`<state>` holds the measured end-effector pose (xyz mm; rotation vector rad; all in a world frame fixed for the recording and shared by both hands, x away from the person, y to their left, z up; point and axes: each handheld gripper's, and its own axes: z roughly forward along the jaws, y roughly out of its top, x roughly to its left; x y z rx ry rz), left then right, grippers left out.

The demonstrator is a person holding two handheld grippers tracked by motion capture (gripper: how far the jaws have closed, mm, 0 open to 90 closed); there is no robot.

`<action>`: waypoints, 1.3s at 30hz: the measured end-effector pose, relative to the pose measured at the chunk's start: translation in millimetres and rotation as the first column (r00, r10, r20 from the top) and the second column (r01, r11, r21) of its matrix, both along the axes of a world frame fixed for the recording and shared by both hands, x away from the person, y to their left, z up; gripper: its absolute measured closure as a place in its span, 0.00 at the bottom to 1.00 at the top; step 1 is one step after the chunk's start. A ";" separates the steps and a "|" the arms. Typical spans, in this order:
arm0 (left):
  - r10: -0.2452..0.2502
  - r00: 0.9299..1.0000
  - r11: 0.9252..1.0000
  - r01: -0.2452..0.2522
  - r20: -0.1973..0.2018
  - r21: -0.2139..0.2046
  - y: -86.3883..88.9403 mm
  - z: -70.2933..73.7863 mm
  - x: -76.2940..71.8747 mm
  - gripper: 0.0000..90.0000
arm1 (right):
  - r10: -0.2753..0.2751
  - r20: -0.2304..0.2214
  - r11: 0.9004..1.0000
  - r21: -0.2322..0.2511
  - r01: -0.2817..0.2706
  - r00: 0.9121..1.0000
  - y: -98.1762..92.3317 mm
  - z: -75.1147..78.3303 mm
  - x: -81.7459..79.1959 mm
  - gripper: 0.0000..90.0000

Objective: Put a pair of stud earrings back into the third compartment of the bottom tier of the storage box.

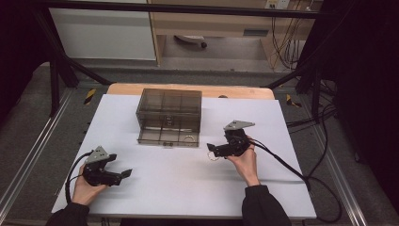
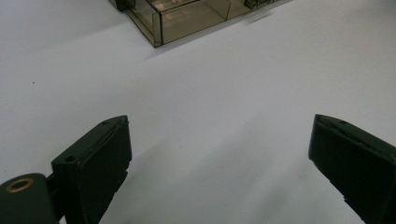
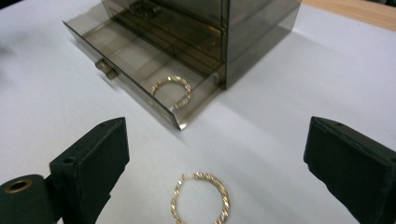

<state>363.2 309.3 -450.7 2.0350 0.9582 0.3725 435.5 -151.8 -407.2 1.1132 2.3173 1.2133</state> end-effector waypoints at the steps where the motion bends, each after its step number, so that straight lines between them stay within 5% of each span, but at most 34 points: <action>1: 0.000 1.000 1.000 0.000 -0.001 0.000 0.0 -0.1 0.1 0.07 | 0.000 0.000 1.000 0.000 0.000 1.000 0.0 0.0 0.0 0.08; 11: -0.001 1.000 1.000 0.001 -0.001 0.004 0.1 -0.2 0.1 0.07 | -0.020 -0.054 0.999 -0.027 0.018 0.998 -9.3 -20.9 0.1 0.18; 16: -0.001 1.000 1.000 0.001 -0.001 0.004 0.1 -0.2 0.0 0.07 | -0.010 -0.080 0.997 -0.082 0.003 0.997 -5.5 -31.7 -1.3 0.34; 25: -0.002 1.000 1.000 0.002 -0.001 0.004 -0.1 -0.2 -0.1 0.07 | -0.013 -0.087 0.994 -0.110 0.003 0.996 -2.5 -38.9 -2.2 0.57; 39: -0.003 1.000 1.000 0.003 -0.002 0.006 -0.3 -0.5 0.1 0.07 | -0.010 -0.105 0.996 -0.087 0.001 0.994 -4.5 -43.3 -2.8 0.82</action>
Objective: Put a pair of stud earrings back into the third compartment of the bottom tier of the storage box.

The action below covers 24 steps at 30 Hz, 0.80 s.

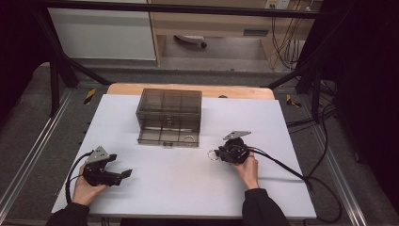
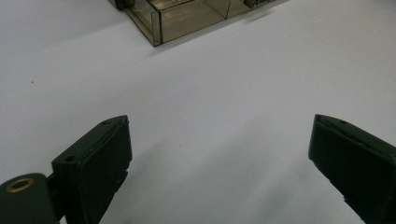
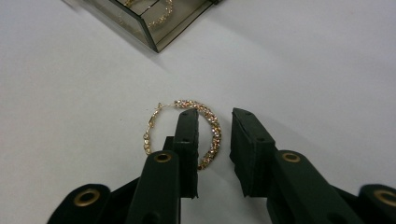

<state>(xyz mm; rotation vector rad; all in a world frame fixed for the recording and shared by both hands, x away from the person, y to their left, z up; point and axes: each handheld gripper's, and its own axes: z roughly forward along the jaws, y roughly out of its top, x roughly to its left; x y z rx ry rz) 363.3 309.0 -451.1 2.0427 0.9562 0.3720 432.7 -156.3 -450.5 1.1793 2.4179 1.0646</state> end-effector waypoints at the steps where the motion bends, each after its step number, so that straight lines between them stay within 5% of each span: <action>1: 0.001 1.000 1.000 -0.001 -0.001 0.000 0.0 0.0 0.0 0.07 | 0.000 -0.002 1.000 0.002 0.000 1.000 0.2 -0.1 -0.1 0.84; 24: 0.000 1.000 1.000 0.000 0.001 -0.002 0.1 0.1 -0.1 0.07 | -0.042 0.000 0.999 -0.001 0.042 0.999 1.3 0.4 -2.0 0.97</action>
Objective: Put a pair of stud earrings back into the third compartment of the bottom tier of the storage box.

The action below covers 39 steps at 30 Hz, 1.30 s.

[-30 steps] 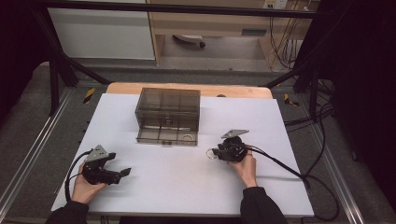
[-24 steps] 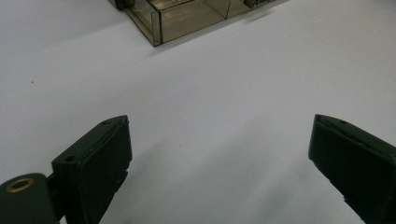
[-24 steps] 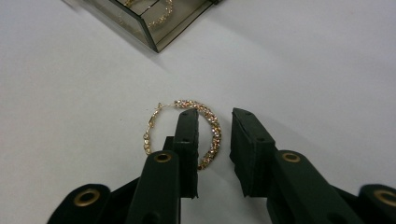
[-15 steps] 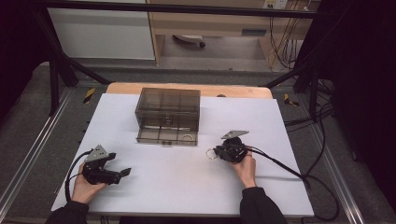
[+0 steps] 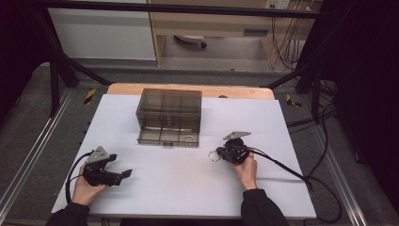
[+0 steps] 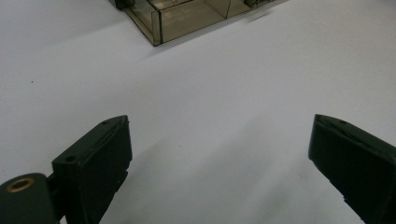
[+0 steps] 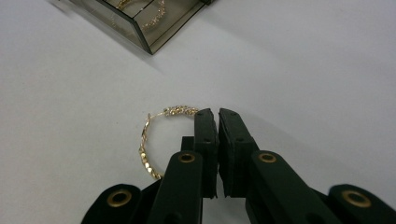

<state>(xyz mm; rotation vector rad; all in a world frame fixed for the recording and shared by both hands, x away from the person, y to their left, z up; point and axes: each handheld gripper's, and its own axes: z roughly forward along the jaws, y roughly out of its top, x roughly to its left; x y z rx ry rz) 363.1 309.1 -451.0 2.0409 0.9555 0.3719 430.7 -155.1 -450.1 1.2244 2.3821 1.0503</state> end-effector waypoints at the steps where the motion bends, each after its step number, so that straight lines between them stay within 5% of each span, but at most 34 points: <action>1: 0.000 1.000 1.000 0.000 0.001 0.000 0.1 0.1 0.0 0.07 | 0.000 -0.002 1.000 0.001 0.000 1.000 0.0 0.3 -0.1 0.97; 39: 0.001 1.000 1.000 -0.001 -0.001 0.002 0.1 -0.1 0.1 0.07 | 0.002 0.055 0.995 0.104 -0.008 0.998 -5.8 37.9 -12.6 0.97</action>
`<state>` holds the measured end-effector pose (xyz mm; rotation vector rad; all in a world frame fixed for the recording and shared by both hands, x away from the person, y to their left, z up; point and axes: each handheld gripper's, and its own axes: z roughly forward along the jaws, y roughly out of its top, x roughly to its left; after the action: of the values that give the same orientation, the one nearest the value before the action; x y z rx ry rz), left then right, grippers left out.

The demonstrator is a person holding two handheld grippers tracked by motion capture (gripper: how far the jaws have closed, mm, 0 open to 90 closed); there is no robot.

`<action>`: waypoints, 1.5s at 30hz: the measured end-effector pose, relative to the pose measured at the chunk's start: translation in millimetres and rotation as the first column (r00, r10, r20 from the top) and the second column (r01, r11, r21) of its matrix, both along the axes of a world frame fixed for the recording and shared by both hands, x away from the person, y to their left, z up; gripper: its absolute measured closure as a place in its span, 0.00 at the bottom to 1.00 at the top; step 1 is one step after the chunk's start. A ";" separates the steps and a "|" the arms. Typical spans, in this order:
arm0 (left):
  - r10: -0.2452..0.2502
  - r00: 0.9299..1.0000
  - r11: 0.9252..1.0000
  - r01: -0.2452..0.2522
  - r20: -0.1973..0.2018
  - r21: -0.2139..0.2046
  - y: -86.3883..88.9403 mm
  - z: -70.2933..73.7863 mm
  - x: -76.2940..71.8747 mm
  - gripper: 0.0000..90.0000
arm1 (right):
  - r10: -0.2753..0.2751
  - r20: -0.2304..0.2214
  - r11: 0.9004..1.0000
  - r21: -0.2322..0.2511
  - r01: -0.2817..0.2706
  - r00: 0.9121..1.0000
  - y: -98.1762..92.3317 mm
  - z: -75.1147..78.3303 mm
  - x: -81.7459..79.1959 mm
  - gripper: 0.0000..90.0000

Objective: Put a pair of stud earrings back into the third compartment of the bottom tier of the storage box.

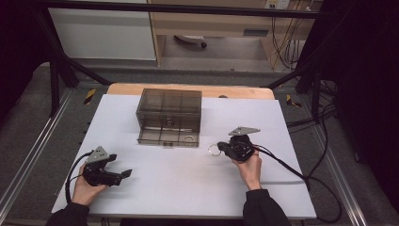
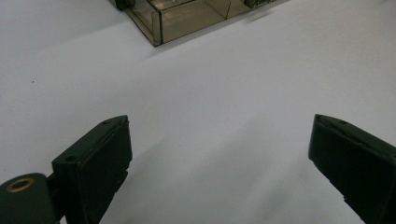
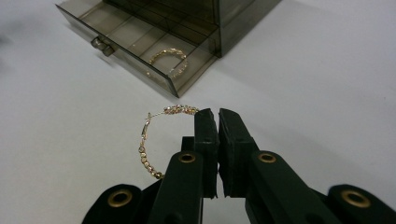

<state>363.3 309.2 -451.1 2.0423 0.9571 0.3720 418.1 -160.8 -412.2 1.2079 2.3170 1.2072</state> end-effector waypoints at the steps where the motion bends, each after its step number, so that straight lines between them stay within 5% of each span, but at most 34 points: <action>1: 0.000 1.000 1.000 0.000 0.000 0.000 0.0 0.0 0.0 0.07 | 0.000 0.001 1.000 0.000 0.000 1.000 1.4 1.2 -0.5 0.97; 27: 0.001 1.000 1.000 -0.001 0.001 -0.002 0.5 0.2 -0.2 0.07 | 0.036 0.040 0.999 0.011 -0.037 0.999 48.0 28.5 13.1 0.97; 45: -0.001 1.000 1.000 0.001 0.001 -0.005 0.9 0.2 -0.2 0.07 | 0.035 0.037 0.999 -0.008 -0.035 0.999 86.3 26.4 39.6 0.97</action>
<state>363.0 310.1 -450.9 2.0381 0.9562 0.3697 457.8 -74.5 -385.8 1.1379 2.3226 1.2215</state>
